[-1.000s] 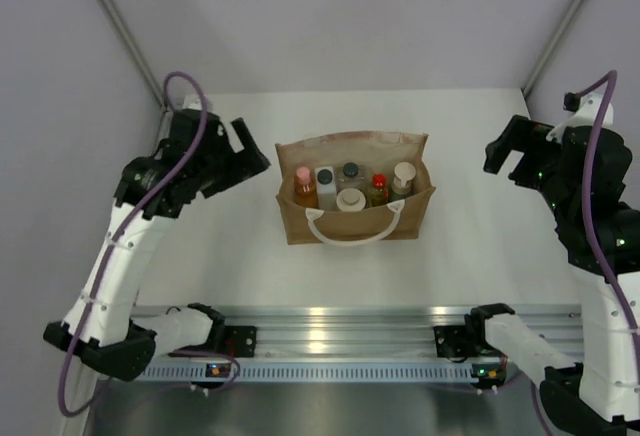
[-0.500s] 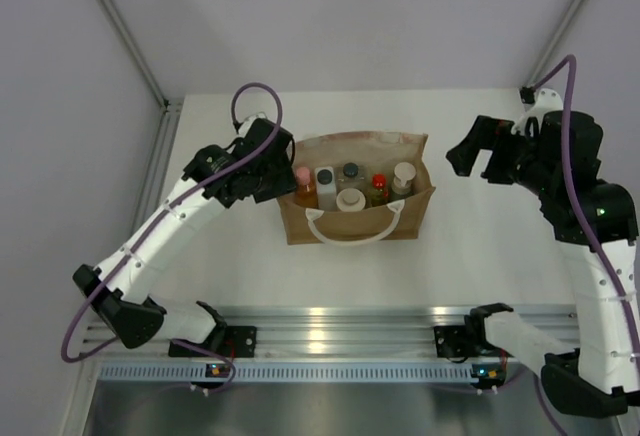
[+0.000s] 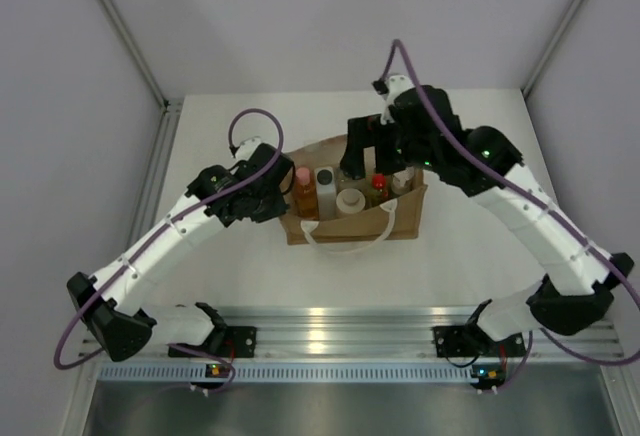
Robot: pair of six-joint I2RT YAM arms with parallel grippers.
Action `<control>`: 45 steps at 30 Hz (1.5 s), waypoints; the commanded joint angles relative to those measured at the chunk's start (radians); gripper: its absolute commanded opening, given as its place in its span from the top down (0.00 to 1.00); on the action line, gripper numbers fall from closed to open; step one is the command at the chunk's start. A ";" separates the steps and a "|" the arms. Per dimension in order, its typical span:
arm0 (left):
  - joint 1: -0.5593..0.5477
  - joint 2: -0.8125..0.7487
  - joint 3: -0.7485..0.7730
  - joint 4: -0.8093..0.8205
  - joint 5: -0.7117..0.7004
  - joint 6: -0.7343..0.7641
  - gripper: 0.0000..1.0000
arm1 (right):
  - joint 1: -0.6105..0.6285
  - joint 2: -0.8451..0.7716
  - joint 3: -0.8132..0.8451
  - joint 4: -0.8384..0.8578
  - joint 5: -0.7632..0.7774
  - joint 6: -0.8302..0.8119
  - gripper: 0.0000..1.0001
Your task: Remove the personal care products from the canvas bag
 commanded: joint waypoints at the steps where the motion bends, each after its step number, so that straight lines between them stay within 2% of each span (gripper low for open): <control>1: -0.005 -0.012 -0.037 -0.025 -0.026 -0.049 1.00 | 0.088 0.122 0.086 0.066 0.101 0.025 0.06; 3: -0.004 -0.031 -0.057 -0.025 -0.043 -0.075 1.00 | 0.115 0.213 0.120 0.075 0.107 0.007 0.10; 4: -0.004 -0.037 -0.063 -0.025 -0.049 -0.081 1.00 | 0.133 0.240 0.152 0.085 0.109 -0.001 0.18; 6: -0.004 -0.046 -0.071 -0.025 -0.063 -0.087 1.00 | 0.145 0.318 0.181 0.098 0.106 -0.021 0.24; 14: -0.004 -0.049 -0.071 -0.022 -0.063 -0.078 1.00 | 0.172 0.505 0.308 0.103 0.139 -0.044 0.33; 26: -0.004 -0.035 -0.022 -0.023 -0.071 -0.064 1.00 | 0.179 0.602 0.305 0.137 0.207 -0.062 0.47; 32: -0.004 -0.023 0.007 -0.023 -0.072 -0.047 1.00 | 0.179 0.636 0.290 0.190 0.199 -0.051 0.50; 35: -0.004 -0.009 0.021 -0.022 -0.069 -0.037 1.00 | 0.181 0.646 0.289 0.203 0.210 -0.047 0.57; 41: -0.004 -0.006 0.036 -0.023 -0.068 -0.014 1.00 | 0.181 0.651 0.273 0.209 0.221 -0.039 0.62; 45: -0.004 -0.009 0.038 -0.023 -0.072 -0.008 1.00 | 0.181 0.643 0.240 0.209 0.218 -0.024 0.59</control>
